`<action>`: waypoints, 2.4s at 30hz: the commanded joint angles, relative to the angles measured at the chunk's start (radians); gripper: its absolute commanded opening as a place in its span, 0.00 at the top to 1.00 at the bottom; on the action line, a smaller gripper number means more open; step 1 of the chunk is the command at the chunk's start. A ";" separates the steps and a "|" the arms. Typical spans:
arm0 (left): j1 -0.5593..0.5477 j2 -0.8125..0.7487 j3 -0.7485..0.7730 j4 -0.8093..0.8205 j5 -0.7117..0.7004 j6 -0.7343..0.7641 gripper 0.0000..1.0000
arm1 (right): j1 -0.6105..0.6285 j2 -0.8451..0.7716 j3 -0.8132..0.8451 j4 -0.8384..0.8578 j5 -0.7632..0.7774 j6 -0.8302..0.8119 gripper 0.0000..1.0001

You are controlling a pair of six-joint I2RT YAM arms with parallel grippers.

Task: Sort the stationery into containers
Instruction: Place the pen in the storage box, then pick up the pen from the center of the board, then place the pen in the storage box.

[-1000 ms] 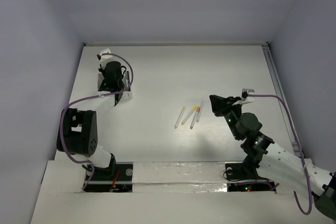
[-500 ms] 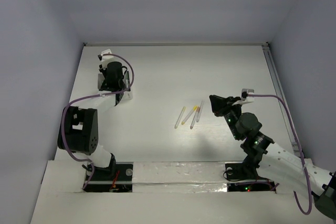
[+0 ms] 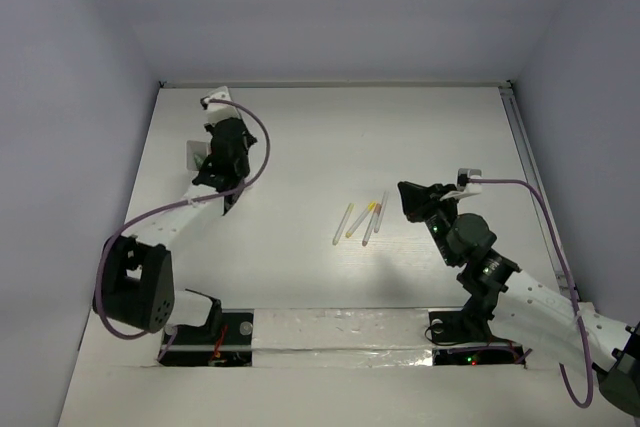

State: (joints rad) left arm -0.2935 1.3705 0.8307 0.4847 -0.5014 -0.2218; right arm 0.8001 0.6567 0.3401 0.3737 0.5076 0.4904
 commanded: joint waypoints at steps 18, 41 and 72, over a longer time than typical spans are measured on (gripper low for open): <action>-0.575 0.125 -0.154 -0.060 0.417 -0.217 0.80 | 0.007 0.049 0.066 0.025 -0.032 0.014 0.99; -0.647 0.426 0.076 -0.235 0.207 -0.159 0.72 | 0.007 0.075 0.071 0.027 -0.035 0.011 0.94; -0.150 0.089 0.260 -0.123 0.089 -0.120 1.00 | 0.007 0.087 0.073 0.027 -0.058 0.016 0.94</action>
State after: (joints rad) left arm -0.5213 1.5154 1.0679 0.2932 -0.4194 -0.3157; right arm 0.8001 0.7452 0.3679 0.3714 0.4576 0.5018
